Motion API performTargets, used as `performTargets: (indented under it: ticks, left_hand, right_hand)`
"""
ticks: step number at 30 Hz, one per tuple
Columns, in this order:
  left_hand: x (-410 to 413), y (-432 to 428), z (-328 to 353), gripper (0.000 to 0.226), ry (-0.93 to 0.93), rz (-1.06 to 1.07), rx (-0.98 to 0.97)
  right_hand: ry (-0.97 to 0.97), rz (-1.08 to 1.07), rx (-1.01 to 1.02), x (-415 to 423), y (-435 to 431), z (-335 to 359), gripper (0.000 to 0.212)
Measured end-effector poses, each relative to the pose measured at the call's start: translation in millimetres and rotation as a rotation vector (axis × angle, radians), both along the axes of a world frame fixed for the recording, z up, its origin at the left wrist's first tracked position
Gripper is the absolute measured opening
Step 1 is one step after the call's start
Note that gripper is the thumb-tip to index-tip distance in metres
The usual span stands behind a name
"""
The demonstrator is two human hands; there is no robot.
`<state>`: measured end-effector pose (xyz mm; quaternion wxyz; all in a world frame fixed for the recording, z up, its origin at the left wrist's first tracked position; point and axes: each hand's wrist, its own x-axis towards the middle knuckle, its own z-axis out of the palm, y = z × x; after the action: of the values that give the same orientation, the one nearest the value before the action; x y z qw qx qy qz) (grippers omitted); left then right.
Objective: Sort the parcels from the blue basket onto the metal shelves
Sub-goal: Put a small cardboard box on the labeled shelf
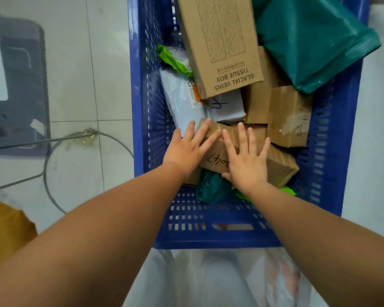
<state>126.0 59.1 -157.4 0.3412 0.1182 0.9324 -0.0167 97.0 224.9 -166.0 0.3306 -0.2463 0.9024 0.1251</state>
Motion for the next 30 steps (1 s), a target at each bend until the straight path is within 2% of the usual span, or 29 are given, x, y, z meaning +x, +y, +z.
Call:
performTargets:
  ticks: [5, 7, 11, 14, 15, 17, 20, 23, 27, 30]
  left_hand:
    - [0.2, -12.7, -16.6, 0.090, 0.085, -0.100, 0.024]
    - [-3.2, -15.6, -11.5, 0.089, 0.075, -0.128, 0.037]
    - [-21.5, -26.7, 14.8, 0.109, 0.066, -0.135, 0.137]
    - [-40.2, -51.3, 47.8, 0.111, 0.111, -0.090, 0.239]
    - [-48.0, -61.1, 61.0, 0.111, 0.131, -0.004, 0.269]
    - [-66.6, -80.5, 87.7, 0.115, 0.136, 0.298, 0.360]
    - [-90.4, -98.0, 125.8, 0.116, 0.035, 0.693, 0.592]
    - [-97.7, -98.7, 159.7, 0.112, 0.010, 0.812, 0.667]
    - [-100.5, -97.5, 212.2, 0.114, 0.036, 1.008, 0.771]
    - [-102.1, -104.3, 266.4, 0.100, -0.010, 1.138, 0.871]
  right_hand:
    - [0.111, 0.011, -0.082, 17.2, 1.4, -5.8, 0.130]
    - [0.085, -0.015, -0.067, 15.4, 1.3, 1.0, 0.131]
    - [0.053, -0.126, -0.021, -0.5, -8.1, 26.4, 0.132]
    - [-0.022, -0.244, -0.140, -17.1, -20.9, 49.4, 0.128]
    - [-0.054, -0.340, -0.200, -24.5, -25.6, 59.4, 0.127]
    - [-0.136, -0.545, -0.314, -41.0, -36.2, 81.5, 0.124]
    - [-0.265, -0.786, -0.483, -63.0, -52.1, 112.8, 0.120]
    - [-0.431, -1.026, -0.750, -81.0, -67.0, 150.5, 0.105]
    - [-0.514, -1.190, -0.936, -101.7, -79.1, 215.2, 0.056]
    - [-0.519, -1.273, -1.034, -121.1, -82.7, 266.7, 0.052]
